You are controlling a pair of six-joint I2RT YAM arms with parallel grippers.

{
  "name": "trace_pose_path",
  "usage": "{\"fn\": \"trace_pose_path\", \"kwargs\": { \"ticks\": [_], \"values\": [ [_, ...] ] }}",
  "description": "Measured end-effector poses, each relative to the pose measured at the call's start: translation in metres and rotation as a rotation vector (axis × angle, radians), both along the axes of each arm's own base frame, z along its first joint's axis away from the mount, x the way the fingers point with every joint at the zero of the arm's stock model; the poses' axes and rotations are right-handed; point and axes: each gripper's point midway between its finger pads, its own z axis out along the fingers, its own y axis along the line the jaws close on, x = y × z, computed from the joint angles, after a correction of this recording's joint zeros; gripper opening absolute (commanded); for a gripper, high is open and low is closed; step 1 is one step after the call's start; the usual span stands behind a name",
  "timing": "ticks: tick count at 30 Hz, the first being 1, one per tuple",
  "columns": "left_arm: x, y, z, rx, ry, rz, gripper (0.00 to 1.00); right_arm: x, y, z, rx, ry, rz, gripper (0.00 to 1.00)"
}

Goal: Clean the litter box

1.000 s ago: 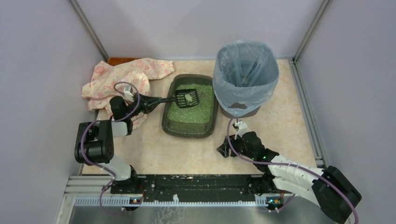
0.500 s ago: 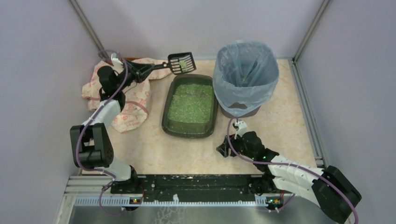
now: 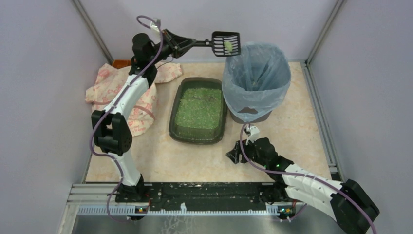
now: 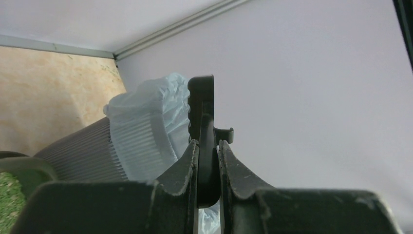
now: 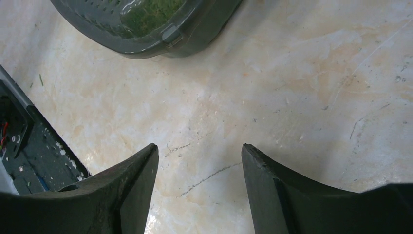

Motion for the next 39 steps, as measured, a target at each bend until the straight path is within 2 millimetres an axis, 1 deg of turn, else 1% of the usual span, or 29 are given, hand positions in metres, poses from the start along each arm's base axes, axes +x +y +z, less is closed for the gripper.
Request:
{"fn": "trace_pose_path", "kwargs": {
  "ticks": [2,5,7,10,13,15,17,21,23,26,29,31,34,37,39],
  "values": [
    [-0.002,-0.022,-0.006,0.011,-0.005,-0.025,0.0,0.0,0.0,0.002,0.004,-0.007,-0.003,0.64],
    [-0.007,-0.048,-0.017,0.052,-0.056,-0.05,0.0,0.0,-0.001,0.003,0.004,-0.009,-0.005,0.64],
    [-0.013,-0.062,-0.02,0.086,-0.139,-0.059,0.0,0.0,-0.001,0.004,0.006,-0.012,-0.007,0.64],
    [-0.026,-0.08,-0.019,0.135,-0.325,-0.06,0.0,0.001,-0.002,0.004,0.006,-0.014,-0.008,0.64],
    [-0.044,-0.097,-0.029,0.231,-0.517,-0.036,0.0,0.001,-0.002,0.004,0.006,-0.014,-0.009,0.64],
    [-0.058,-0.112,-0.031,0.297,-0.636,-0.031,0.0,0.001,-0.002,0.004,0.006,-0.014,-0.01,0.64],
    [-0.075,-0.126,-0.029,0.352,-0.769,-0.028,0.0,0.001,-0.002,0.004,0.005,-0.014,-0.011,0.64],
    [-0.111,-0.145,-0.021,0.441,-1.012,0.011,0.0,0.001,-0.003,0.001,-0.004,-0.004,-0.012,0.64],
    [-0.123,-0.152,-0.014,0.487,-1.106,0.045,0.0,0.0,-0.003,-0.001,-0.009,0.002,-0.012,0.64],
    [-0.14,-0.161,0.0,0.551,-1.24,0.108,0.0,0.0,-0.003,-0.002,-0.012,0.005,-0.012,0.64],
    [-0.156,-0.166,0.013,0.598,-1.34,0.165,0.0,0.0,-0.003,-0.003,-0.014,0.007,-0.012,0.64],
    [-0.159,-0.165,0.016,0.616,-1.366,0.187,0.0,-0.001,-0.003,-0.005,-0.018,0.013,-0.011,0.64],
    [-0.151,-0.159,0.016,0.65,-1.355,0.225,0.0,-0.001,-0.004,-0.008,-0.028,0.024,-0.011,0.64],
    [-0.137,-0.15,0.012,0.681,-1.276,0.271,0.0,-0.001,-0.004,-0.008,-0.029,0.025,-0.011,0.64],
    [-0.128,-0.139,0.009,0.684,-1.203,0.321,0.0,-0.002,-0.004,-0.008,-0.029,0.025,-0.011,0.64]
  ]
}}
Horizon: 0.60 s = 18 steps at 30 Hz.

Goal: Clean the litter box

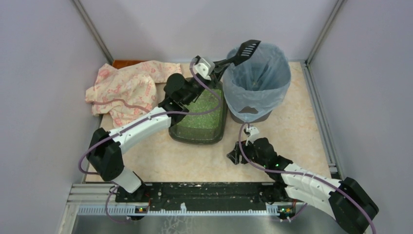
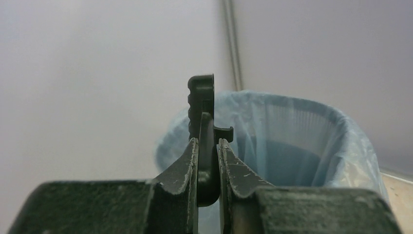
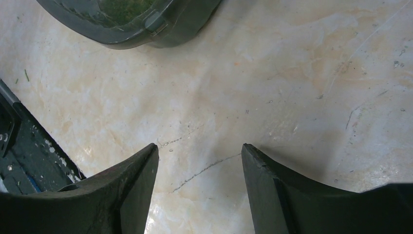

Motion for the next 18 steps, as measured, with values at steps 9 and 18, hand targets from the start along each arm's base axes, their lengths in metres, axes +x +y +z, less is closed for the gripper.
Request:
{"fn": "trace_pose_path", "kwargs": {
  "ticks": [9,18],
  "values": [
    [0.029,0.13,0.02,-0.319,0.219,0.256,0.0,0.0,0.0,0.0,0.0,-0.001,0.0,0.64],
    [0.011,0.212,0.018,-0.571,0.444,0.477,0.0,0.0,0.001,-0.006,-0.01,0.016,0.006,0.64]
  ]
}}
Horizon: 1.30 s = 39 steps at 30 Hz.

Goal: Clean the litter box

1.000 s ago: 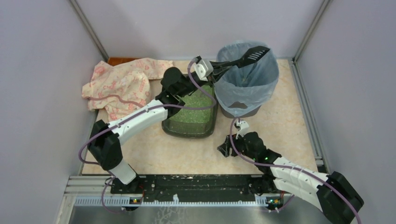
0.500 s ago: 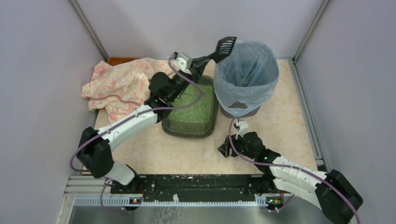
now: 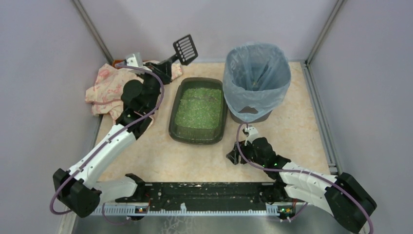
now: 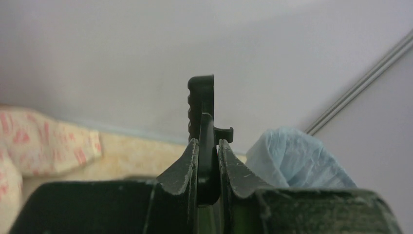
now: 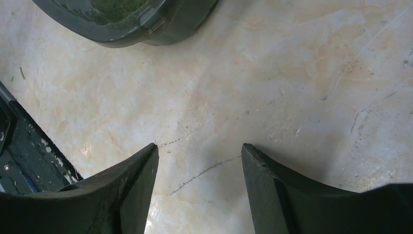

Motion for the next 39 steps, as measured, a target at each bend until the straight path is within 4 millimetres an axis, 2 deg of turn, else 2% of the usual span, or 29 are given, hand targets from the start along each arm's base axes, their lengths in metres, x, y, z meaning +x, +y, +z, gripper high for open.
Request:
{"fn": "trace_pose_path", "kwargs": {
  "ticks": [2,5,8,9,10,17,19,22,26,34,35,38,39],
  "values": [
    [0.003,0.0,-0.032,-0.05,0.101,-0.001,0.0,0.001,0.002,0.0,0.005,-0.002,0.004,0.64],
    [0.002,0.0,-0.107,-0.114,0.292,0.007,0.0,0.002,0.005,0.001,0.013,-0.004,0.012,0.64],
    [-0.006,0.002,-0.17,-0.14,0.432,0.017,0.0,0.001,0.006,0.001,0.017,-0.004,0.018,0.64],
    [-0.009,0.003,-0.188,-0.146,0.478,0.021,0.0,0.001,0.006,0.002,0.019,-0.005,0.019,0.64],
    [-0.011,0.003,-0.197,-0.151,0.507,0.023,0.0,0.001,0.006,0.003,0.02,-0.007,0.02,0.64],
    [-0.02,-0.013,-0.211,-0.248,0.585,-0.064,0.0,0.003,0.008,0.015,0.052,-0.043,0.02,0.64],
    [-0.025,-0.017,-0.225,-0.274,0.631,-0.085,0.0,0.003,0.008,0.017,0.056,-0.048,0.02,0.64],
    [-0.033,-0.019,-0.258,-0.299,0.717,-0.091,0.0,0.003,0.007,0.017,0.056,-0.048,0.02,0.64],
    [-0.043,-0.016,-0.285,-0.32,0.784,-0.079,0.0,0.003,0.008,0.017,0.057,-0.048,0.02,0.64],
    [-0.042,-0.019,-0.289,-0.366,0.797,-0.082,0.0,0.002,0.007,0.018,0.058,-0.049,0.02,0.64],
    [-0.042,-0.02,-0.29,-0.366,0.801,-0.082,0.1,0.002,0.007,0.018,0.058,-0.049,0.02,0.64],
    [-0.041,-0.021,-0.293,-0.362,0.808,-0.084,0.63,0.002,0.007,0.016,0.055,-0.046,0.019,0.64],
    [-0.041,-0.022,-0.293,-0.363,0.807,-0.087,0.77,0.001,0.006,0.014,0.052,-0.042,0.019,0.64]
  ]
}}
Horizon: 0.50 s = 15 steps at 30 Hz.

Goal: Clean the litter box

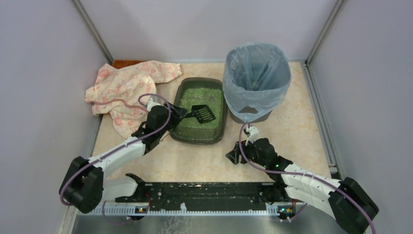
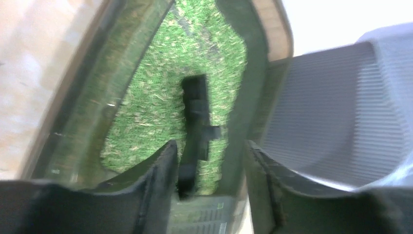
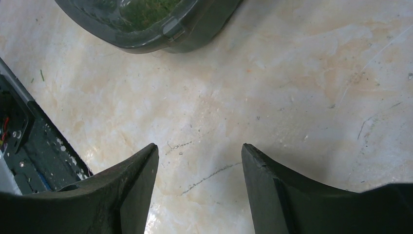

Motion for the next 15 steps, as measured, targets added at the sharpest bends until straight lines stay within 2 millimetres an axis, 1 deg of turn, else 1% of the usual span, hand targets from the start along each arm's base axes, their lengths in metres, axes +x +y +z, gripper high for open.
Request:
{"fn": "trace_pose_path", "kwargs": {
  "ticks": [1,2,5,8,11,14,15],
  "values": [
    [0.0,-0.001,0.001,-0.001,-0.005,-0.005,0.9,-0.001,-0.001,-0.002,-0.003,0.004,0.0,0.64],
    [0.0,-0.002,0.002,0.0,-0.012,-0.01,0.98,-0.001,-0.001,-0.003,-0.005,0.006,0.0,0.64],
    [0.001,-0.002,0.005,0.003,-0.025,-0.014,0.99,-0.002,-0.001,-0.004,-0.007,0.009,0.001,0.64],
    [0.001,0.004,0.009,0.036,-0.045,-0.003,0.99,-0.002,-0.001,-0.004,-0.008,0.01,0.001,0.64],
    [0.001,0.018,0.017,0.103,-0.061,0.035,0.99,-0.002,-0.002,-0.004,-0.008,0.01,0.001,0.64],
    [0.001,0.04,0.033,0.168,-0.085,0.094,0.99,-0.002,-0.002,-0.004,-0.009,0.011,0.001,0.64],
    [0.001,0.044,0.036,0.176,-0.089,0.106,0.99,-0.002,-0.002,-0.004,-0.009,0.011,0.001,0.64]
  ]
}}
